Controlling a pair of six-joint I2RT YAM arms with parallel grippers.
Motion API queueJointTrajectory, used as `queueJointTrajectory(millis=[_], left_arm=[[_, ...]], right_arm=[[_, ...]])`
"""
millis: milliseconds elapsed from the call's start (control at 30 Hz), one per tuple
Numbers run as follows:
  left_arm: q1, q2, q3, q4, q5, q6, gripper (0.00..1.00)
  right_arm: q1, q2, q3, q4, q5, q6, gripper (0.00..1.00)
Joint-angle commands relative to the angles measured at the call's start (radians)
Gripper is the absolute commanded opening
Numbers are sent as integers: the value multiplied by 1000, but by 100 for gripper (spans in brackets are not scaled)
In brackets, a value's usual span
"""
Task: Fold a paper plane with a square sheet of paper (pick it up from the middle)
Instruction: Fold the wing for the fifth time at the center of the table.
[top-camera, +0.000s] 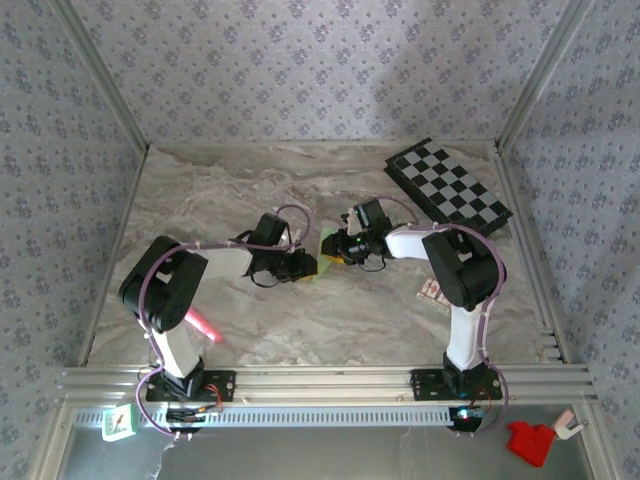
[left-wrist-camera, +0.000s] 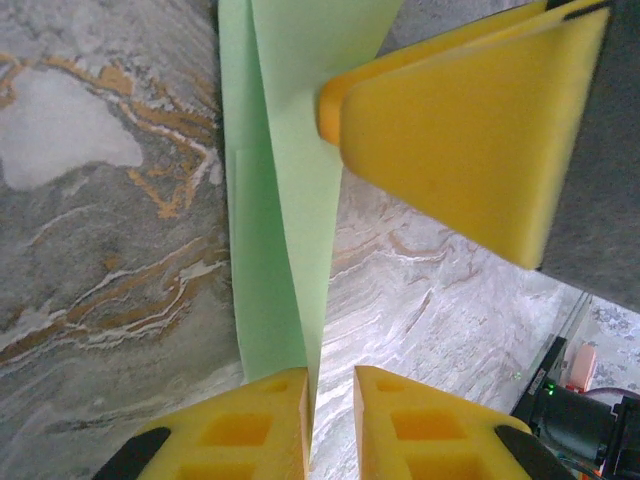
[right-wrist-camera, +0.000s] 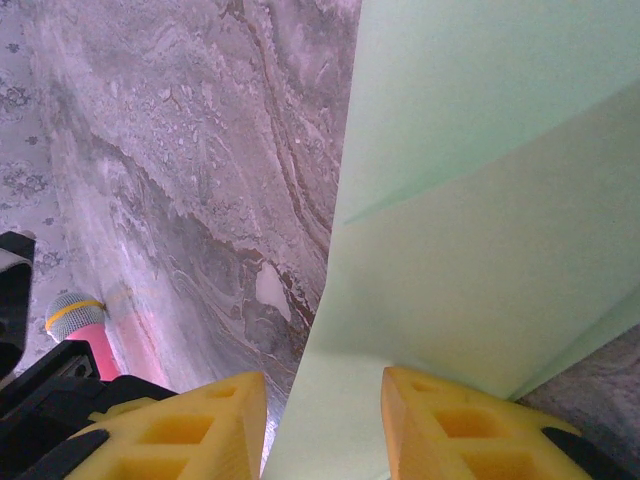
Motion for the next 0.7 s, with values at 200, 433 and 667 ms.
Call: queueJointTrajectory(millis=[200,433,667], left_arm=[[-5,23,4,-44,14,5,10],[-8,51,13,-56,9,13,8],[-16,69,28,-83,2,20,10]], right_arm=[[9,25,21,-56,27,-23,37],[9,25,14,-42,24,-15,37],[9,30,18,-71,38,-15,36]])
